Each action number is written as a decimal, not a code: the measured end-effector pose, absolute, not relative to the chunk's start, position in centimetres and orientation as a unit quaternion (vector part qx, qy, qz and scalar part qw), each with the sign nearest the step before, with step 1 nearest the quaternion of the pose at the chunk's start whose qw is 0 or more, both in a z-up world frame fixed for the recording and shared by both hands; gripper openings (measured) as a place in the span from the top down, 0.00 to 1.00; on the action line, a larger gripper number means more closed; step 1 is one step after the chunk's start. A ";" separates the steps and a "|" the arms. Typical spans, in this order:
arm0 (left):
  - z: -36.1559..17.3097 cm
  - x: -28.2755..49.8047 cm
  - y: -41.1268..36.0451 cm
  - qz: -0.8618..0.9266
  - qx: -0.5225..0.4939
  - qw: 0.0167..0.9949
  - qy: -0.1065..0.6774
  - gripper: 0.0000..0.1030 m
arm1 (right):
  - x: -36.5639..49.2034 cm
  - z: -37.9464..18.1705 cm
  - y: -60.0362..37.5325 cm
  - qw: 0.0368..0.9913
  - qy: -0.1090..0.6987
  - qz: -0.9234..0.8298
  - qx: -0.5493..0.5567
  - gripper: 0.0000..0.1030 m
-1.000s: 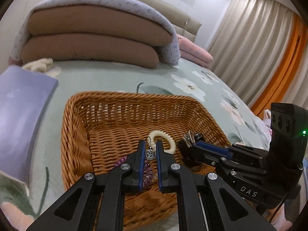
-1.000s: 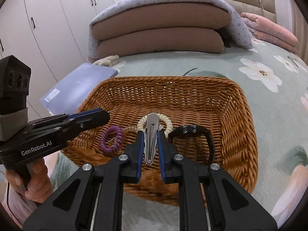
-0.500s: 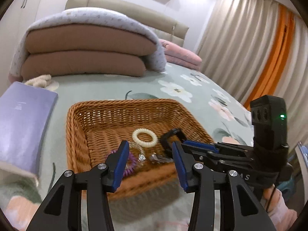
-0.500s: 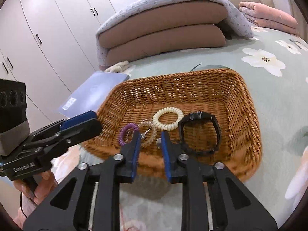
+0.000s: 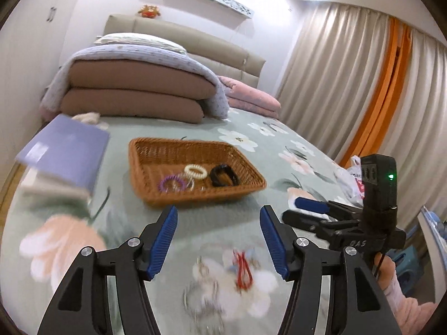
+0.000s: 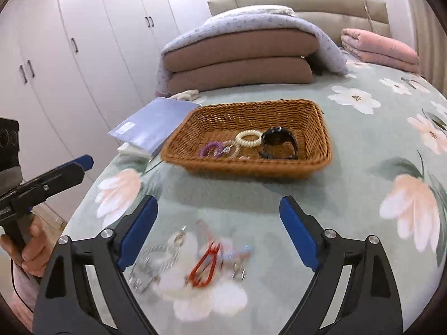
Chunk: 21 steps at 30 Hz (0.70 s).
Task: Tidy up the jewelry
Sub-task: 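Move both grippers back from the basket to the remaining jewelry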
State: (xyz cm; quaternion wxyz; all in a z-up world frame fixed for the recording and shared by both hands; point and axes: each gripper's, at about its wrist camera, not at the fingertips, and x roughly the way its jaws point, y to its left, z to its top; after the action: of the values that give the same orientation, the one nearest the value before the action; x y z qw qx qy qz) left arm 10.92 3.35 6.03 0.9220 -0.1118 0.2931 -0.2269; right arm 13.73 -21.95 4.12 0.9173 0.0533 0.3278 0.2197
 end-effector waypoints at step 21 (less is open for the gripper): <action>-4.8 5.6 4.5 -0.183 -0.169 0.893 0.376 0.39 | 8.6 -2.5 -24.2 0.929 0.335 0.157 0.016 0.14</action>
State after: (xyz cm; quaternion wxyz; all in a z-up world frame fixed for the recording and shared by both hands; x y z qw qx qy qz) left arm 5.60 4.52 -4.76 0.8926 -0.1687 0.3762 -0.1825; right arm 8.63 -24.20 -2.53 0.9289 0.0156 0.3352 0.1569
